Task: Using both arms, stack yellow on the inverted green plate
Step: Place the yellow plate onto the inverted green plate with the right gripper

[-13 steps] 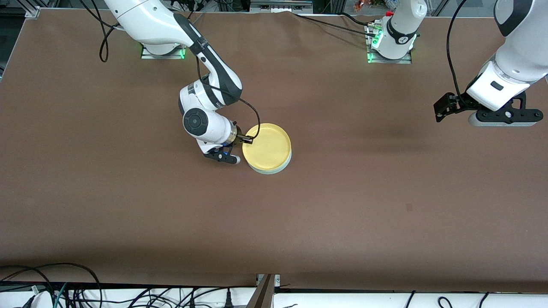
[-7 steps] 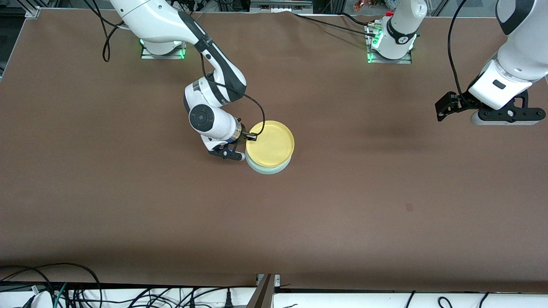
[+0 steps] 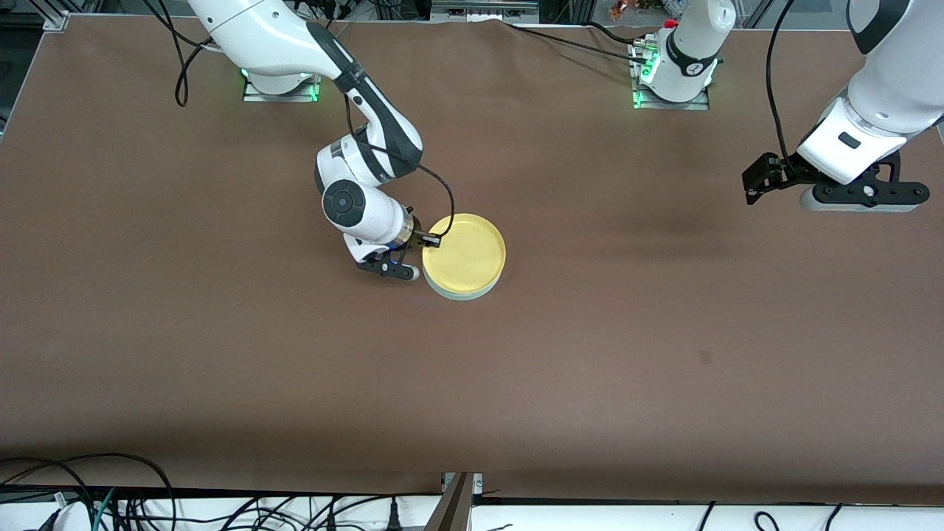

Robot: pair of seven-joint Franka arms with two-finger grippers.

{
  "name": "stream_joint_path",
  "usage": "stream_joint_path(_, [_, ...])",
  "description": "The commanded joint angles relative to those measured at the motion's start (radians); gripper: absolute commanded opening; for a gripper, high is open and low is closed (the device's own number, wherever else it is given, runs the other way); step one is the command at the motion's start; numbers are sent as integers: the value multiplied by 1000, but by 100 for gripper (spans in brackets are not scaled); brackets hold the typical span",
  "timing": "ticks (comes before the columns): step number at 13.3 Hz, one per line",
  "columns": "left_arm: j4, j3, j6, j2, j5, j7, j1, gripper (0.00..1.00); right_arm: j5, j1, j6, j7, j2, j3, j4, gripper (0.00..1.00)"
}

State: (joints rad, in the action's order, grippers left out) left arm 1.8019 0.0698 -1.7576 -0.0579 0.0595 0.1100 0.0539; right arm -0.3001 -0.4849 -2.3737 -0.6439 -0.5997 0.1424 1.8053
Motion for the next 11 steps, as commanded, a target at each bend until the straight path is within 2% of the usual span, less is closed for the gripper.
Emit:
stream_joint_path(1, [-13,2,24,-8,-17,-7,0,100,-1,-7,-30,-3,-2,-4,14,0])
stream_joint_path(2, [-13,2,24,-8,-17,-7,0,100,-1,-8,-30,-3,-2,-3,14,0])
stream_joint_path(3, [-13,2,24,-8,-17,-7,0,100,-2,-6,-27,-14,-2,-3,11,52])
stream_joint_path(4, [-13,2,26,-8,-17,-7,0,100,-2,-6,-27,-35,1,-3,8,100])
stream_joint_path(6, [-13,2,26,-8,-17,-7,0,100,1,-4,-15,-30,33,-13,5,100])
stream_joint_path(8, [-13,1,26,-8,-17,-7,0,100,30,-4,69,-8,81,-62,-24,100])
stream_joint_path(11, [-13,1,27,-8,-17,-7,0,100,136,-1,349,126,119,-177,-174,100])
